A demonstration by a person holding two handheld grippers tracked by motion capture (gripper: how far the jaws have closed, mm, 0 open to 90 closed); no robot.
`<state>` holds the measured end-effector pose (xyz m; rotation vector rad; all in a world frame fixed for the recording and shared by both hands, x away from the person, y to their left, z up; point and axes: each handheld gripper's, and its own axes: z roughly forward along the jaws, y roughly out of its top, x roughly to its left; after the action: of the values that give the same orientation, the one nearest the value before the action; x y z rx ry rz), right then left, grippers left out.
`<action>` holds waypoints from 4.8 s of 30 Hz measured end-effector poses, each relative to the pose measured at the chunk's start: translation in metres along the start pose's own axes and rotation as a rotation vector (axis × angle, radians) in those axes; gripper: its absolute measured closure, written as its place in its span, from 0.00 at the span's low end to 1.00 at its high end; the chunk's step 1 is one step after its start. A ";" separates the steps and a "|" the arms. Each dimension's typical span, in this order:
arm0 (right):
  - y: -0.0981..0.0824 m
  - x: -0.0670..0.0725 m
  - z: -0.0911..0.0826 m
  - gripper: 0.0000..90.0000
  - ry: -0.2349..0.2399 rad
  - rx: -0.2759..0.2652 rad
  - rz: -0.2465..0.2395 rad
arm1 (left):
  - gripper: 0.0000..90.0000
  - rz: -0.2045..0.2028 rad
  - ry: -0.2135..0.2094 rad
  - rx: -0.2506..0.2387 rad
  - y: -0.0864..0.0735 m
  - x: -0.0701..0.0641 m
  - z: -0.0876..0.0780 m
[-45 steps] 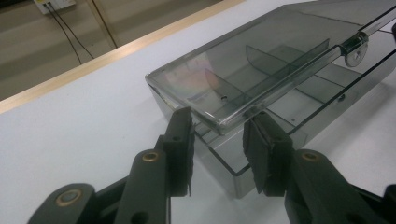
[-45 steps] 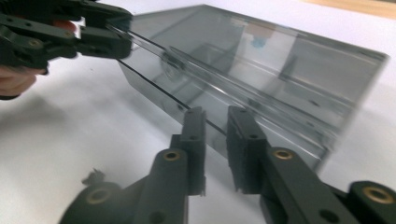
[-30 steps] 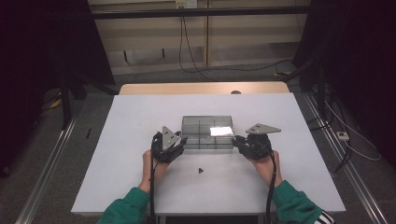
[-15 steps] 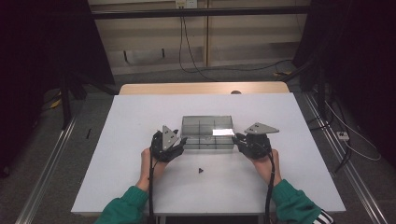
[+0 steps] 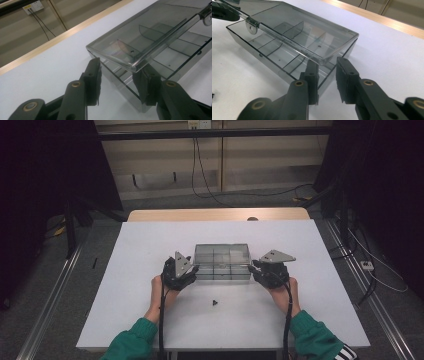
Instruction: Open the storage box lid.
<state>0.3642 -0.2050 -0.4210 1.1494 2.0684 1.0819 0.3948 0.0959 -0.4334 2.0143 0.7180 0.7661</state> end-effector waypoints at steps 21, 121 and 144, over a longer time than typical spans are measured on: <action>0.006 -0.003 0.004 0.81 -0.013 -0.037 -0.010 | 0.70 -0.005 -0.006 -0.037 0.008 0.003 0.005; 0.025 -0.018 0.016 0.82 -0.024 -0.056 0.041 | 0.76 -0.095 -0.060 -0.083 0.018 0.022 0.017; 0.030 -0.025 0.024 0.83 -0.023 -0.069 0.071 | 0.77 -0.144 -0.064 -0.093 0.021 0.029 0.023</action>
<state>0.4073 -0.2076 -0.4066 1.2040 1.9704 1.1583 0.4346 0.0953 -0.4182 1.8726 0.7672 0.6370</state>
